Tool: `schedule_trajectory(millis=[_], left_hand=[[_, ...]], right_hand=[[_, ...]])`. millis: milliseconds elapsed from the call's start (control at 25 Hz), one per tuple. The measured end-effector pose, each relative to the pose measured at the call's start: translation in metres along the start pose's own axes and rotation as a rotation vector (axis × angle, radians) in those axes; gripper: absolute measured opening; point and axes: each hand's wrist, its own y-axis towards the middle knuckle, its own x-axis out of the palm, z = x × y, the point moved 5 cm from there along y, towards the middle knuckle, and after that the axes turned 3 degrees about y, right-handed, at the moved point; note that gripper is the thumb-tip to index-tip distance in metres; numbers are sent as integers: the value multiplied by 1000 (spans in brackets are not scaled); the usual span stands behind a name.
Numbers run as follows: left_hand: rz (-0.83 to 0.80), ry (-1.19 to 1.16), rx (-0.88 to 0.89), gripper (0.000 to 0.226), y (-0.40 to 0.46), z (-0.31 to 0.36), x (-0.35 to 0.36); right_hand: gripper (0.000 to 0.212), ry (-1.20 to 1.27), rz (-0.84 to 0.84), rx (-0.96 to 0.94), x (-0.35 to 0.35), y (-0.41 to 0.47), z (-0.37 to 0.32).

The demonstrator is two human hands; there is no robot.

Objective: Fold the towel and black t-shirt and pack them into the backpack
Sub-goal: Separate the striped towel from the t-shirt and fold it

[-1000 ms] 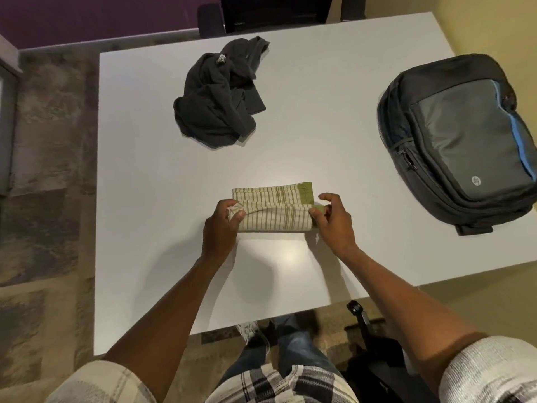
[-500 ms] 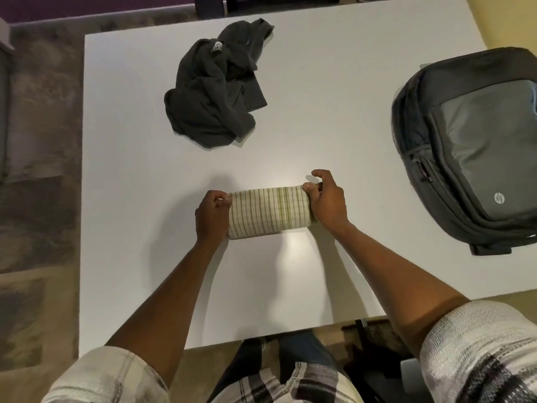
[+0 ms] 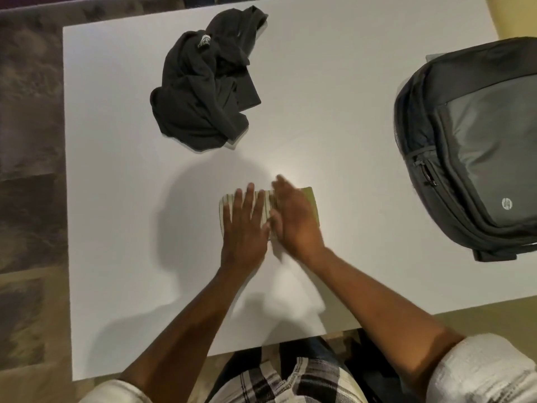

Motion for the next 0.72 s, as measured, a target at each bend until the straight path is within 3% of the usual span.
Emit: schedule_trajectory(millis=[120, 200, 320, 560, 720], left_hand=[[-111, 53, 49, 75, -18, -11, 32], [-118, 86, 80, 82, -22, -24, 36], [-146, 75, 111, 87, -24, -32, 35], [-141, 88, -12, 88, -48, -62, 13], [-163, 16, 62, 93, -83, -76, 11]], right_hand=[[59, -151, -371, -82, 34, -36, 19], [62, -346, -438, -147, 29, -44, 48], [64, -492, -454, -155, 16, -46, 62], [65, -389, -328, 203, 10, -63, 42], [64, -358, -330, 309, 13, -82, 33]])
